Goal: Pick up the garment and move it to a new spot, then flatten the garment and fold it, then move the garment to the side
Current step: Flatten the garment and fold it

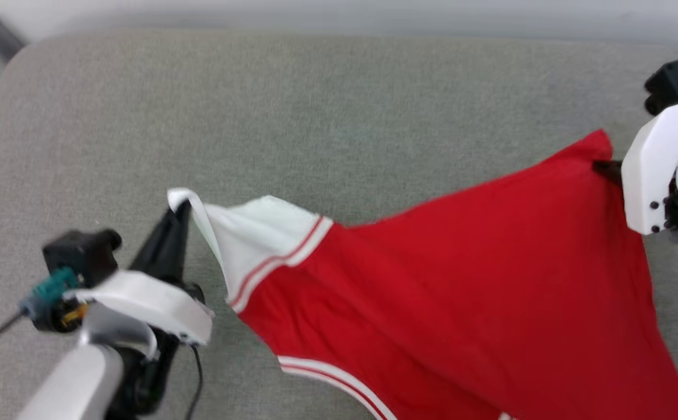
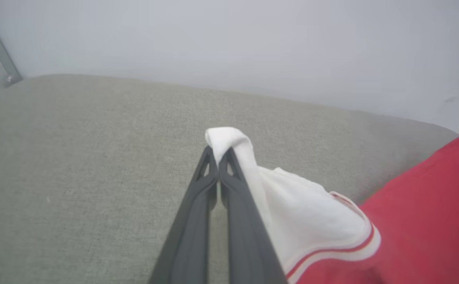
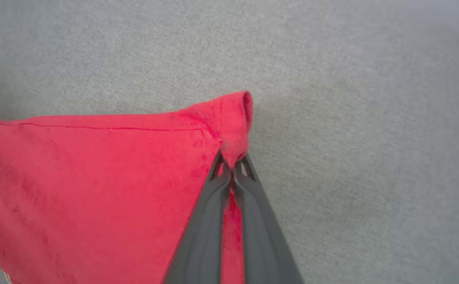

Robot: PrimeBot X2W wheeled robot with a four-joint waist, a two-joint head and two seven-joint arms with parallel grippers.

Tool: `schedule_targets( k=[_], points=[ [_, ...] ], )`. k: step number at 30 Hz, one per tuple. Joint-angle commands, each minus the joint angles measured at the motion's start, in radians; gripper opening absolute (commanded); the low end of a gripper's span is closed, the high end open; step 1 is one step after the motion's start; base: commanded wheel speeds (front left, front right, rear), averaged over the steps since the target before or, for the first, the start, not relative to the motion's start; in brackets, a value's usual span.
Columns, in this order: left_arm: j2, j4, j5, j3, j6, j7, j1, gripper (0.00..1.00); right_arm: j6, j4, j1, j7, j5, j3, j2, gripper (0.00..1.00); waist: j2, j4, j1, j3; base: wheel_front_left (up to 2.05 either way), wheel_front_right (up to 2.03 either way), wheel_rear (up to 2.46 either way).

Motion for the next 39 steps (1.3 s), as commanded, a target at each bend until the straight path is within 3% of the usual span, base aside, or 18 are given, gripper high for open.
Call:
schedule_targets(
  k=[1, 9, 18, 27, 39],
  points=[
    [0.011, -0.006, 0.009, 0.008, -0.002, 0.004, -0.025, 0.0, 0.0, -0.004, -0.012, -0.015, -0.002, -0.007, -0.004, 0.0, 0.0, -0.023, -0.0001, -0.041, 0.0, 0.0, 0.0],
    [0.071, 0.077, 0.013, 0.043, -0.077, 0.073, -0.312, 0.0, 0.0, -0.002, -0.089, -0.127, -0.048, -0.073, 0.003, 0.0, 0.0, -0.084, -0.0001, -0.135, 0.0, 0.0, 0.0],
    [0.056, 0.331, 0.034, 0.047, -0.16, 0.086, -0.687, 0.0, -0.001, 0.076, -0.31, -0.246, -0.078, -0.075, 0.028, 0.0, 0.0, -0.151, -0.0001, -0.117, 0.0, 0.0, 0.0],
    [0.068, 0.522, 0.119, 0.044, -0.192, 0.084, -1.114, 0.0, -0.001, 0.136, -0.62, -0.432, -0.12, -0.09, 0.069, 0.0, 0.0, -0.205, -0.0001, 0.101, 0.0, 0.0, 0.0],
    [0.097, 0.576, 0.21, 0.032, -0.184, 0.134, -1.525, 0.0, -0.001, 0.186, -0.919, -0.66, -0.112, -0.07, 0.059, 0.0, 0.0, -0.248, -0.0001, 0.403, 0.0, 0.0, 0.0]
  ],
)
